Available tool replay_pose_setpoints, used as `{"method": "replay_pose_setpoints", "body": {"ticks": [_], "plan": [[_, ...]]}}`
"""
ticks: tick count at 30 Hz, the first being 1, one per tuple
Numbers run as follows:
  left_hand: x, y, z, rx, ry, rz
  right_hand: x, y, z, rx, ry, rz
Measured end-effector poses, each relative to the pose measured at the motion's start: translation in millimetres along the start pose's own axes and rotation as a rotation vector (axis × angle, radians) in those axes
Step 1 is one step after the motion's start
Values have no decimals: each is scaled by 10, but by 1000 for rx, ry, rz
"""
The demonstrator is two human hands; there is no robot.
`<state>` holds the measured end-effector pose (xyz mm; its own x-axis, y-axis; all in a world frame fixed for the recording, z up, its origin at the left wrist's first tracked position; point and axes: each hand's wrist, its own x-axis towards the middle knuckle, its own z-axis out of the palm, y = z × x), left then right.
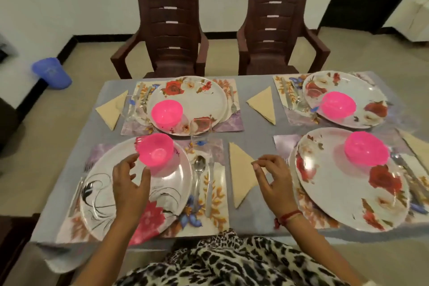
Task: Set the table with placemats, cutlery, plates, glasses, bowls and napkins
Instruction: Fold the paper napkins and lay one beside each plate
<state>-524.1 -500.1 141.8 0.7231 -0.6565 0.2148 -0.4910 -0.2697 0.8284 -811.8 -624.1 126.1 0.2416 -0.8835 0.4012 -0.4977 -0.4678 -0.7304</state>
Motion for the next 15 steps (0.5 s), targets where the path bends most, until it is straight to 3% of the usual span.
{"method": "replay_pose_setpoints", "body": {"ticks": [3, 8, 15], "plan": [[-331, 200, 113, 41, 73, -32, 30, 147, -142, 70, -112, -49], [-882, 282, 102, 48, 188, -255, -83, 231, -172, 171, -275, -130], [-1584, 173, -192, 126, 272, -256, -453, 93, -109, 272, -392, -145]]}}
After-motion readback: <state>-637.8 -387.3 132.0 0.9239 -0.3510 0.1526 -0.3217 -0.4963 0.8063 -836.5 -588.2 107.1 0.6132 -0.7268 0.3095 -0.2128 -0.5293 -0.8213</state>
